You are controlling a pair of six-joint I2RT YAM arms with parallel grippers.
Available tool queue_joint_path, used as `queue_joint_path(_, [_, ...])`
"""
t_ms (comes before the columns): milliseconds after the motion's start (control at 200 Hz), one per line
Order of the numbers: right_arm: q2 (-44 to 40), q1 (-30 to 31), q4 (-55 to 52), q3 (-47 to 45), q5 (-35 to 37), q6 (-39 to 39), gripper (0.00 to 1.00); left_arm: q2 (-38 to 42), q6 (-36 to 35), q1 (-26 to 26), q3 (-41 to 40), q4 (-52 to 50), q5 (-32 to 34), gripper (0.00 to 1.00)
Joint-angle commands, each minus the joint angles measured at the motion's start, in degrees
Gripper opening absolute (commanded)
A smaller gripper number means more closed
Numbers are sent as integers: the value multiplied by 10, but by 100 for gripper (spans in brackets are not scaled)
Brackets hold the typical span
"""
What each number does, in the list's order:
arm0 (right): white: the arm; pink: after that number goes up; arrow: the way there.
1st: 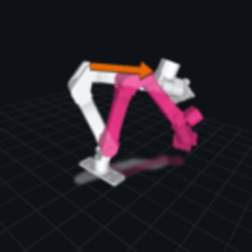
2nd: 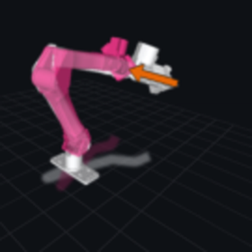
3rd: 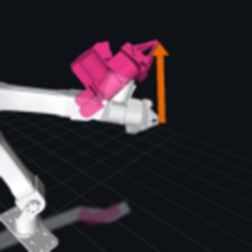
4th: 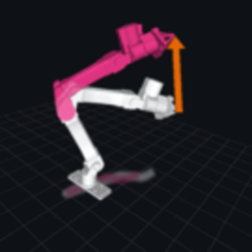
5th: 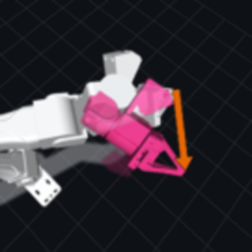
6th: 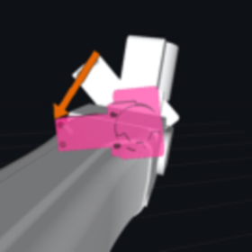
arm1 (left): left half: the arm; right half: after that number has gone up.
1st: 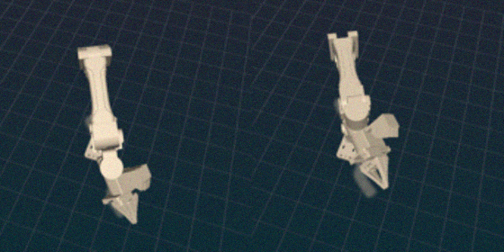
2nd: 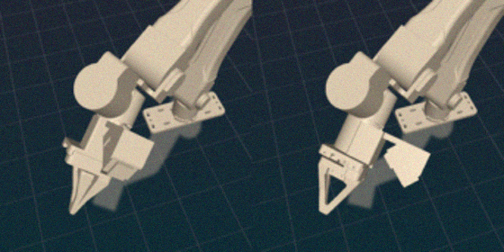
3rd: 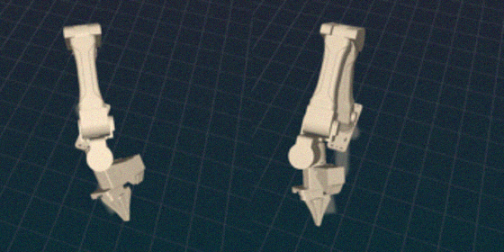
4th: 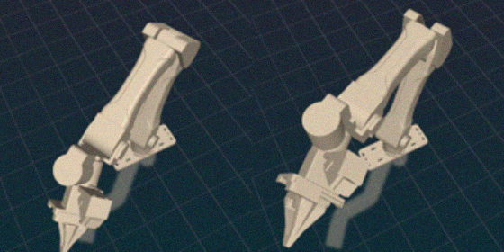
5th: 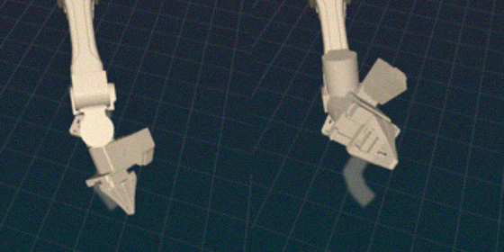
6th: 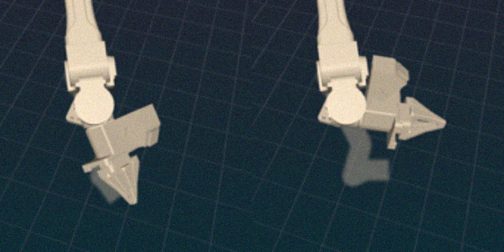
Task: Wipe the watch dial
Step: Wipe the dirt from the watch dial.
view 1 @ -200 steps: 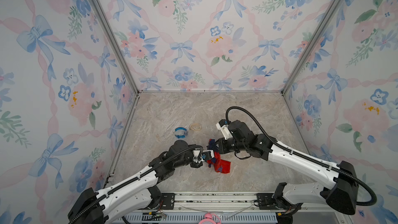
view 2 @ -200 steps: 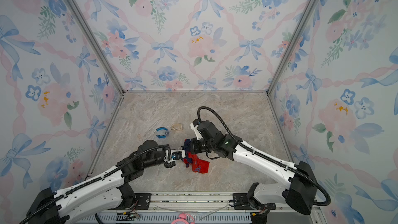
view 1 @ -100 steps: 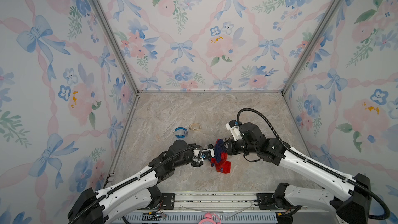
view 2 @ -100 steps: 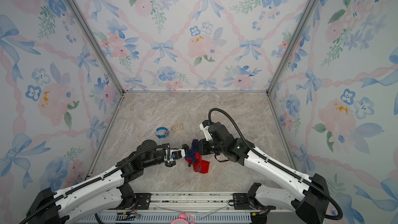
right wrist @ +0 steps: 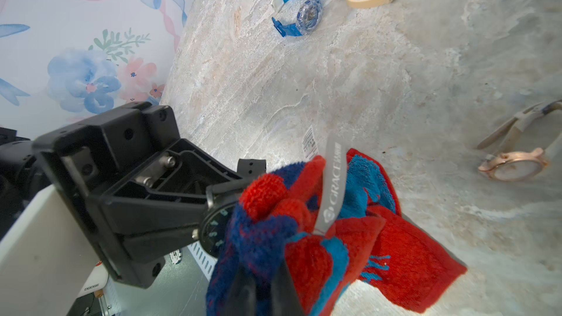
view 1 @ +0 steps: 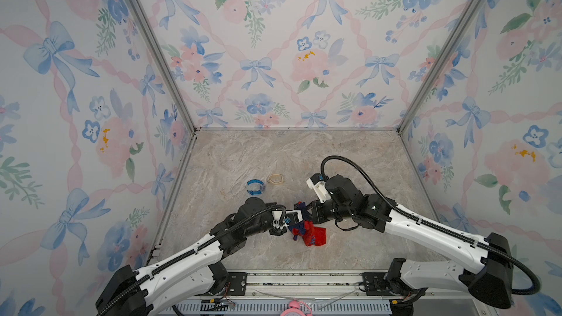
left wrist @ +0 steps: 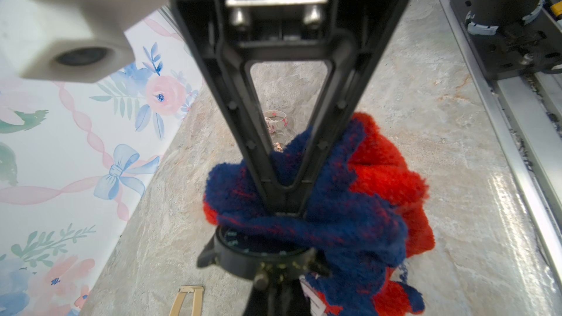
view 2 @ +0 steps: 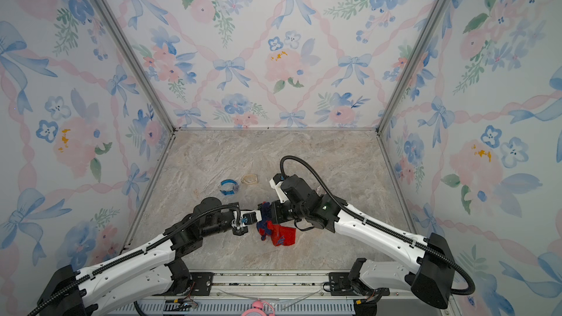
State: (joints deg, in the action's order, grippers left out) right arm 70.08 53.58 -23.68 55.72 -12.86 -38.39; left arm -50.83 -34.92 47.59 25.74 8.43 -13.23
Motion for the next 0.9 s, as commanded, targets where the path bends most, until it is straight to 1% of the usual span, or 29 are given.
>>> queue_joint_path(0, [-12,-16,4,-24,1,0,0,11,5,-2,9,26,-13,5])
queue_joint_path(230, [-30,-28,-13,-20,1,3,0,11,5,-1,9,25,-13,5])
queue_joint_path(435, [-38,-4,-25,25,12,12,0,11,4,-2,9,25,-12,6])
queue_joint_path(595, [-16,8,-21,44,8,16,0,11,4,-1,9,24,-14,5])
queue_joint_path(760, [11,16,-1,45,2,11,0,6,6,-1,10,23,-18,6])
queue_joint_path(895, [23,11,-6,37,3,17,0,7,6,0,11,23,-16,5])
